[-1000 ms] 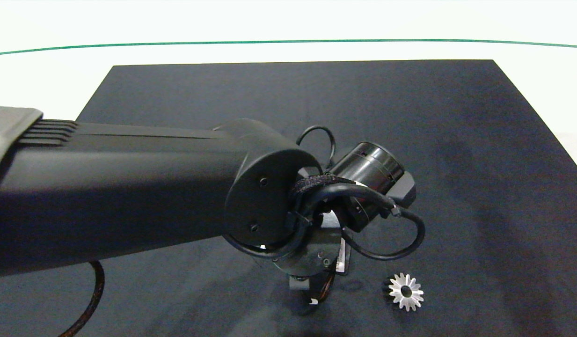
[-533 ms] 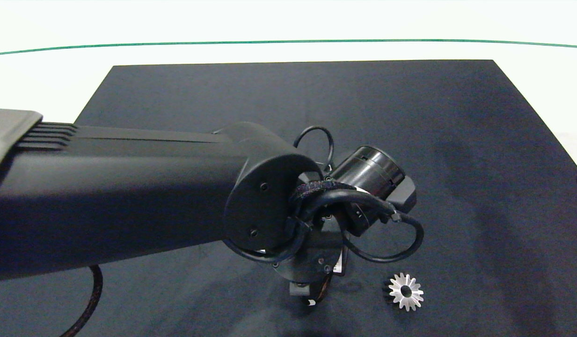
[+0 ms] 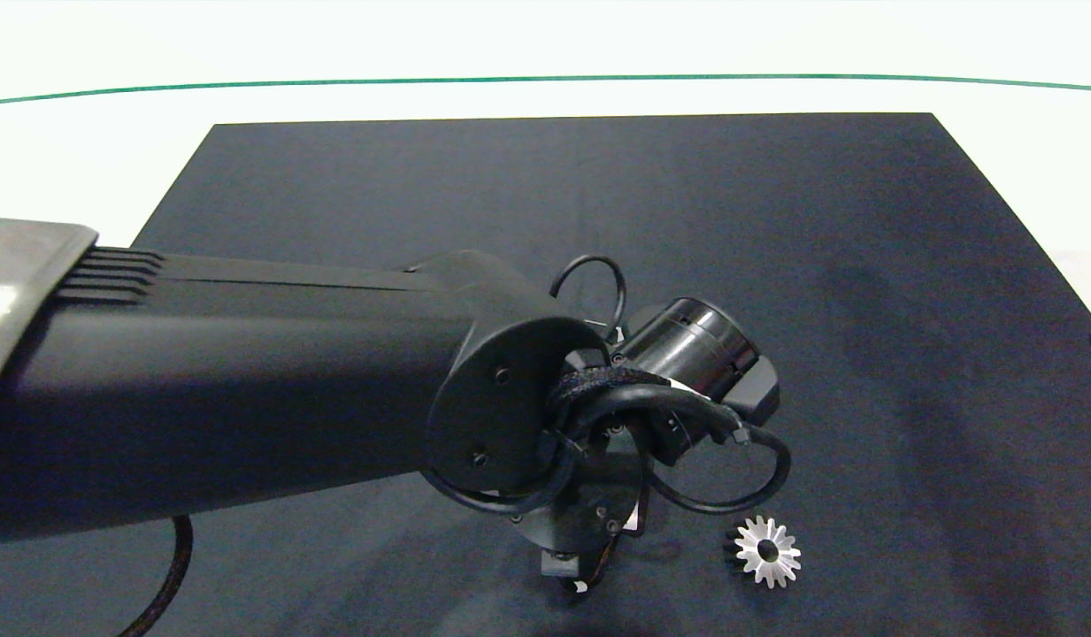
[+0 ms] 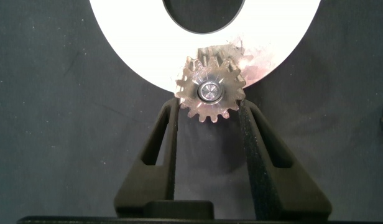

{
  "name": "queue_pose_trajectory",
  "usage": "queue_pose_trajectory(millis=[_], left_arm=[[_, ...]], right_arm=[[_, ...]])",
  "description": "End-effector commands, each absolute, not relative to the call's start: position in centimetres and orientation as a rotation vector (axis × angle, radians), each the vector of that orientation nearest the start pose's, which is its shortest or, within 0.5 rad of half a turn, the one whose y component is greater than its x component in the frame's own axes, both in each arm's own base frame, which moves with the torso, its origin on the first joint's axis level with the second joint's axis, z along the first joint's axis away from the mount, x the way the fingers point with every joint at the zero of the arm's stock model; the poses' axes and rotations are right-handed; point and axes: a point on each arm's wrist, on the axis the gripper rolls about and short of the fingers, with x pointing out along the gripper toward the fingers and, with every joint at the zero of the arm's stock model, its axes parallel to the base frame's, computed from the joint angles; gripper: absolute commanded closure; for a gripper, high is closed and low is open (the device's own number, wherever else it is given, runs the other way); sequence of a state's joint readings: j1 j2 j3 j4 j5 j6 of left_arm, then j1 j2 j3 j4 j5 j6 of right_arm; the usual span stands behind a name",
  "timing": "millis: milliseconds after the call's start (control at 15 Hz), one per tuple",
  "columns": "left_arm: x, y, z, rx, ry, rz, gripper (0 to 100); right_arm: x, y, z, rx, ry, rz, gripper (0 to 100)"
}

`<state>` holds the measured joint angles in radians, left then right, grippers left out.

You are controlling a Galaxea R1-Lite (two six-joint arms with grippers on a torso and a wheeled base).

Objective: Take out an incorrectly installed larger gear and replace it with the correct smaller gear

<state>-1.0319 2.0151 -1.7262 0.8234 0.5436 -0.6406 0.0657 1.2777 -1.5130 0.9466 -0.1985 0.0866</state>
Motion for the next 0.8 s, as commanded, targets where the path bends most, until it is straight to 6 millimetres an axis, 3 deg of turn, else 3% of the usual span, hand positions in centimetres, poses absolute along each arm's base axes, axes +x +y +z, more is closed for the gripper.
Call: queue_pose_trajectory(millis=[67,200,533,733,800], left_arm=[[19.4,-30.4,20.6,0.194,0.863,-0.158,0],[19.3,-30.4,20.7,0.190,0.865,-0.155,0],[17.9,-29.1,23.0,0.134,0.838,-0.173,0],[16.9,-25.9,24.8,0.138,0.890,-0.097,0],[16.6,-23.8,25.9,0.112,0.906,-0.043,0]], right_arm=[[14.3,0.5,33.4,-0.013,0.706,-0.158,9],[14.3,0.5,33.4,-0.011,0.706,-0.159,9],[14.3,0.5,33.3,-0.017,0.710,-0.157,9],[14.3,0.5,33.3,-0.017,0.712,-0.154,9],[14.3,0.5,33.2,-0.015,0.714,-0.153,9]])
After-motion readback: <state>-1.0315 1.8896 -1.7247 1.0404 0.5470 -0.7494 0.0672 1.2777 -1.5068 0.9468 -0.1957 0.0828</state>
